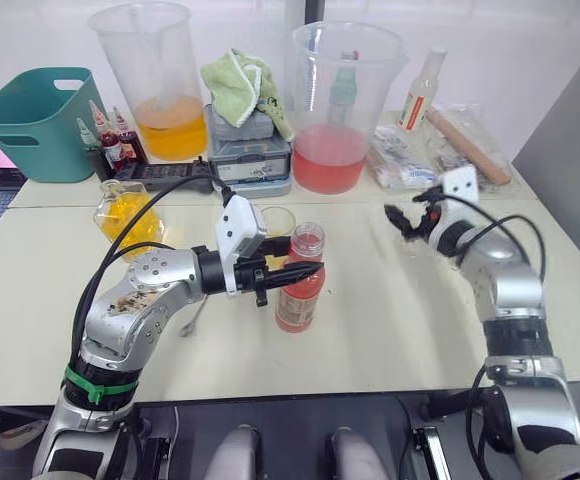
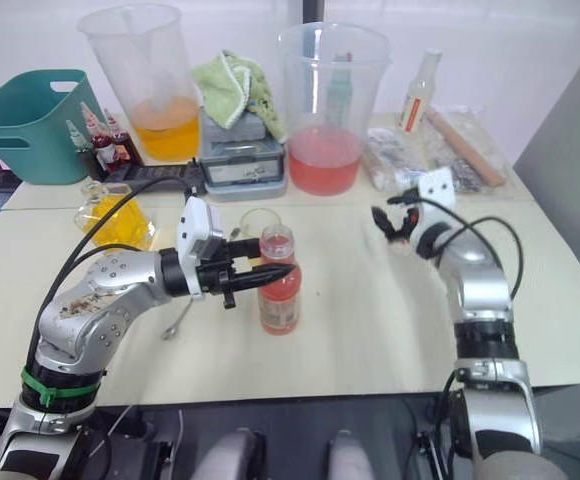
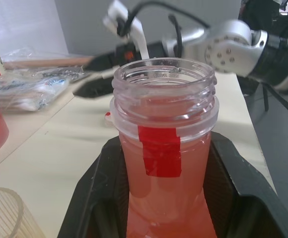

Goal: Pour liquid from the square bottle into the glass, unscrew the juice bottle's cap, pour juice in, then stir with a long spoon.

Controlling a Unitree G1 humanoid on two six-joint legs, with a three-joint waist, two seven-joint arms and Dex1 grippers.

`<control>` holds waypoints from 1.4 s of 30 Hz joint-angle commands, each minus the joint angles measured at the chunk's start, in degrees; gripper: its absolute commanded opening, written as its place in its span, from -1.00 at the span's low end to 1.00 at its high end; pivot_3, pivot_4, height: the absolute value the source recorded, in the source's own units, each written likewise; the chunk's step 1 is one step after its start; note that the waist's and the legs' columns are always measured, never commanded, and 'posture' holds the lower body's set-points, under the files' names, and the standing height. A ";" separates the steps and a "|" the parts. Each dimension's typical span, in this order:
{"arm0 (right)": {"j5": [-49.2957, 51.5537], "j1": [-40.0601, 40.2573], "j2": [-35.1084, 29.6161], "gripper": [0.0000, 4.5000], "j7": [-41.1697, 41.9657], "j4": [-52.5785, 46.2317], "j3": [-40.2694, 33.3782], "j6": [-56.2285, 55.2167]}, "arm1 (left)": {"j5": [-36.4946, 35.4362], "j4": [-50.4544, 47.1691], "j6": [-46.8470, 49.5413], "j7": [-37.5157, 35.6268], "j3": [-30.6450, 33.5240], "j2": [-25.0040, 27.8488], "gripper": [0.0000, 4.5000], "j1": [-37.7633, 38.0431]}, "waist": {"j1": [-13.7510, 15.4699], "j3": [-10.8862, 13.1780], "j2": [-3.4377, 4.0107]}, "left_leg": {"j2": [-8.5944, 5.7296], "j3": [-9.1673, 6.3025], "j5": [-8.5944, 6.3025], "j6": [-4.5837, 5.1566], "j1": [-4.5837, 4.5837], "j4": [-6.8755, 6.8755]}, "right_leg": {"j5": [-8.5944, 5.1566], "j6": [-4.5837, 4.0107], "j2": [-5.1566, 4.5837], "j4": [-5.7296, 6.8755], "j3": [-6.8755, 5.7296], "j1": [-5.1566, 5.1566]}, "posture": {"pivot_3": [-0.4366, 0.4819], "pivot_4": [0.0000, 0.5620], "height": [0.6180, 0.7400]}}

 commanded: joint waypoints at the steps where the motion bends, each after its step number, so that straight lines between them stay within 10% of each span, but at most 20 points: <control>1: 2.81 -2.91 -3.91 0.99 6.13 -3.38 -1.84 -0.41 | -0.57 -1.36 -1.77 0.03 1.35 -0.24 -0.34 -1.27 | -0.03 0.00 0.00 | 0.00 0.01 0.00 0.00 0.00 0.00 | 0.00 0.00 0.00 -0.01 0.00 0.00 | -0.05 -0.47 1.00; 18: 25.18 10.67 -10.83 0.99 25.55 -28.58 -4.13 16.32 | -8.39 -6.82 3.91 3.43 8.40 2.16 -0.34 -0.65 | -0.11 0.00 -0.01 | 0.09 -0.17 -0.01 0.01 -0.05 0.00 | 0.00 0.00 0.02 -0.04 0.00 -0.03 | -0.05 -0.47 1.00; 29: 27.79 8.93 -12.86 0.99 32.33 -27.70 -0.94 18.52 | -16.41 -11.67 9.43 4.86 22.40 13.92 -0.34 5.81 | -0.17 0.01 -0.01 | 0.09 -0.15 -0.01 0.01 0.00 0.00 | 0.00 0.00 0.03 -0.04 0.00 -0.02 | -0.05 -0.47 1.00; 42: 27.92 8.05 -11.27 0.99 32.21 -28.26 0.64 18.26 | -3.18 3.99 -4.45 3.06 20.88 16.90 -0.34 1.96 | 0.65 0.01 -0.02 | 0.06 -0.09 0.00 0.00 -0.02 0.01 | 0.00 0.00 0.02 -0.10 -0.09 0.02 | -0.05 -0.47 1.00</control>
